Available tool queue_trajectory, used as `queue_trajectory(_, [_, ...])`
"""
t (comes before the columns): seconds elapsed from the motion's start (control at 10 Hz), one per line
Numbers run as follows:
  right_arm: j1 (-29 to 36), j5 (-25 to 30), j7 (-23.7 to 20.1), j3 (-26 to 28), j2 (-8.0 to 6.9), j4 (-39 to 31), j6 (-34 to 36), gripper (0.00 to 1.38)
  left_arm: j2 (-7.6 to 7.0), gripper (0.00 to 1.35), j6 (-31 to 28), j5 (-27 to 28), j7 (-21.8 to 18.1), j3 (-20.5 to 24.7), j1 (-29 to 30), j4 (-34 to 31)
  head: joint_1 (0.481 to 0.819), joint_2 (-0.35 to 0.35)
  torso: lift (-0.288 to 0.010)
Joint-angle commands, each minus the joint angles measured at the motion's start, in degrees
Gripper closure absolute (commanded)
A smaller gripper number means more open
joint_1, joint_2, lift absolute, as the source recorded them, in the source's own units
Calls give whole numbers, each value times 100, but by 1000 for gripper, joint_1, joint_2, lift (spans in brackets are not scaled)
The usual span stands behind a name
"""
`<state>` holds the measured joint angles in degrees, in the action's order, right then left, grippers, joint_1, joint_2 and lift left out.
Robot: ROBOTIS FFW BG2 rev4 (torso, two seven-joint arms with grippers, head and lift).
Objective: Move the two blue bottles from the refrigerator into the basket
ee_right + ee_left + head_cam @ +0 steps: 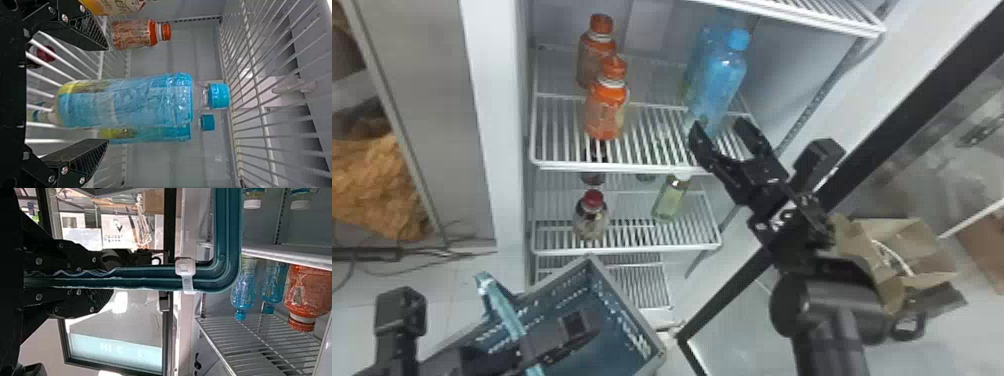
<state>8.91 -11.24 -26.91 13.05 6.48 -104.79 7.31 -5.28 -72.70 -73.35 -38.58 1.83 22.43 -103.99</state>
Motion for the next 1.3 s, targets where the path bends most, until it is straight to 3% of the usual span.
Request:
queue_trajectory(0.0, [-273, 39, 28, -197, 55, 220, 0, 223, 0, 1202, 0, 11, 0, 0, -7, 0, 695, -350, -10])
queue_trajectory(0.8, [-793, 210, 300, -209, 82, 614, -14, 245, -17, 1202, -14, 23, 0, 0, -50, 28, 695, -350, -10])
queue_trajectory(0.9, [-821, 199, 300, -186, 99, 656, 0, 418, -17, 1202, -14, 11, 0, 0, -50, 28, 695, -350, -10])
queue_trajectory(1.0, [-849, 130, 300, -174, 99, 741, -84, 834, -17, 1202, -14, 11, 0, 0, -64, 28, 695, -350, -10])
queue_trajectory(1.2, [-793, 50, 353, -174, 99, 797, -253, 1299, -17, 1202, -14, 11, 0, 0, -50, 28, 695, -350, -10])
